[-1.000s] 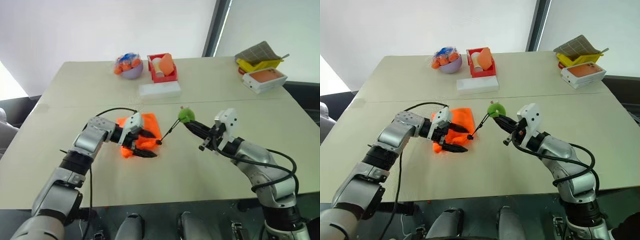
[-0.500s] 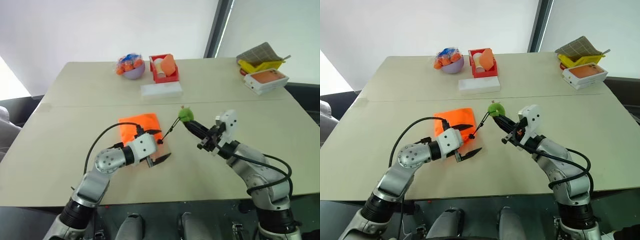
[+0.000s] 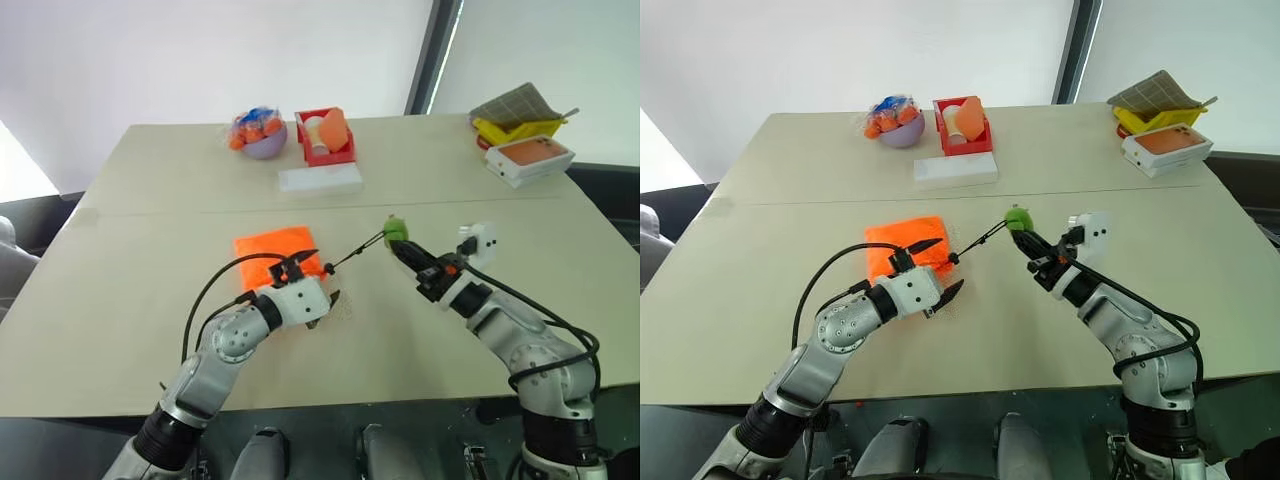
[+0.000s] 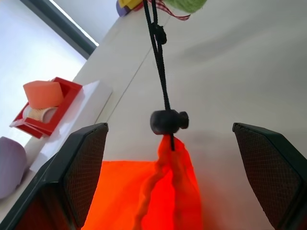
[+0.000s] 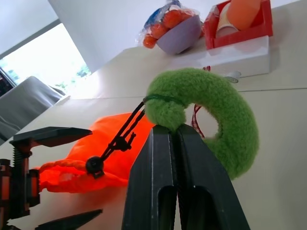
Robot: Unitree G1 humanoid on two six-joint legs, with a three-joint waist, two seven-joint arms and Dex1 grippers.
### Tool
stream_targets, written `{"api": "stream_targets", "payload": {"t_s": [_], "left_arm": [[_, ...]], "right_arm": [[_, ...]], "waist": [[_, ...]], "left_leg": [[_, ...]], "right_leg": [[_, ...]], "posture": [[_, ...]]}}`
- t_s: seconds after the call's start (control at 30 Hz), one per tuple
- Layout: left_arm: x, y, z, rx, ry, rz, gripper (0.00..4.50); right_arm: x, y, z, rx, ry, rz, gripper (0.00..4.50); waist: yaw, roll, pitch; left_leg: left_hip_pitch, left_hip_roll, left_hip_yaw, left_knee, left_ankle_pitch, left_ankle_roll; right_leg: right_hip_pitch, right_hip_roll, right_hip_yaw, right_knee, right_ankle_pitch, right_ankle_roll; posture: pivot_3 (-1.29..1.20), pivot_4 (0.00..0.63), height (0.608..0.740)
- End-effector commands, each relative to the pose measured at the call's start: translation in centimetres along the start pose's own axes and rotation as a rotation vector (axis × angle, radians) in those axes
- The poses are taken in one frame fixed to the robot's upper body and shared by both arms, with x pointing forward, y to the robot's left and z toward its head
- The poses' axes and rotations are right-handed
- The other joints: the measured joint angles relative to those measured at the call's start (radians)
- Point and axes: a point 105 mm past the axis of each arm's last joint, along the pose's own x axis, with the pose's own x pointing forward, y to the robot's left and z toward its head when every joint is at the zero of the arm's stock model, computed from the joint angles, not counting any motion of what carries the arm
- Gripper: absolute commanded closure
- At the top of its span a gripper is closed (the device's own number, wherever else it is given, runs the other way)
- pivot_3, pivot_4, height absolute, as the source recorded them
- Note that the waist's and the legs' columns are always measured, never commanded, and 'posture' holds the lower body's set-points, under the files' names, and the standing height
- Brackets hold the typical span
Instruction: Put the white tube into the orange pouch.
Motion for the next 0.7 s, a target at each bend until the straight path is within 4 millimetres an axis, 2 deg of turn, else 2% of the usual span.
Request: {"api": "stream_targets", "payload": {"t_s": [0.03, 0.23, 0.43, 0.53, 0.6, 0.63, 0.7], "left_arm": [[0.7, 0.4, 1.1, 0.082, -0.050, 0.042, 0.06], [1.5, 0.6, 0.8, 0.126, -0.058, 0.075, 0.06], [2.0, 0.5, 0.8, 0.070, -0.068, 0.118, 0.06], [2.1, 0.5, 0.8, 0.051, -0.066, 0.134, 0.76], [2.1, 0.6, 0.7, 0.049, -0.061, 0.143, 1.76], [2.1, 0.7, 0.6, 0.044, -0.057, 0.145, 2.11], [2.0, 0.7, 0.5, 0.042, -0.052, 0.149, 2.11]], "right_arm": [[-0.1, 1.4, 1.4, -0.009, -0.054, 0.049, 4.50], [0.0, 2.0, 1.6, -0.002, -0.066, 0.071, 4.50], [0.1, 2.2, 1.6, 0.000, -0.068, 0.079, 4.50], [0.1, 2.4, 1.6, 0.000, -0.068, 0.087, 4.50], [0.2, 2.5, 1.5, 0.002, -0.067, 0.092, 4.50], [0.2, 2.6, 1.5, 0.002, -0.067, 0.095, 4.50], [0.2, 2.7, 1.5, 0.004, -0.067, 0.100, 4.50]], "waist": [[0.000, 0.000, 0.000], [0.000, 0.000, 0.000], [0.000, 0.000, 0.000], [-0.001, 0.000, 0.000], [-0.001, 0.000, 0.000], [0.000, 0.000, 0.000], [0.000, 0.000, 0.000]], "left_leg": [[0.000, 0.000, 0.000, 0.000, 0.000, 0.000], [0.000, 0.000, 0.000, 0.000, 0.000, 0.000], [0.000, 0.000, 0.000, 0.000, 0.000, 0.000], [0.000, 0.000, 0.000, 0.000, 0.000, 0.000], [0.000, 0.000, 0.000, 0.000, 0.000, 0.000], [0.000, 0.000, 0.000, 0.000, 0.000, 0.000], [0.000, 0.000, 0.000, 0.000, 0.000, 0.000]], "right_leg": [[0.000, 0.000, 0.000, 0.000, 0.000, 0.000], [0.000, 0.000, 0.000, 0.000, 0.000, 0.000], [0.000, 0.000, 0.000, 0.000, 0.000, 0.000], [0.000, 0.000, 0.000, 0.000, 0.000, 0.000], [0.000, 0.000, 0.000, 0.000, 0.000, 0.000], [0.000, 0.000, 0.000, 0.000, 0.000, 0.000], [0.000, 0.000, 0.000, 0.000, 0.000, 0.000]], "posture": [[0.00, 0.150, 0.740], [0.00, 0.150, 0.740], [0.00, 0.150, 0.740], [0.00, 0.150, 0.740], [0.00, 0.150, 0.740], [0.00, 0.150, 0.740], [0.00, 0.150, 0.740]]}}
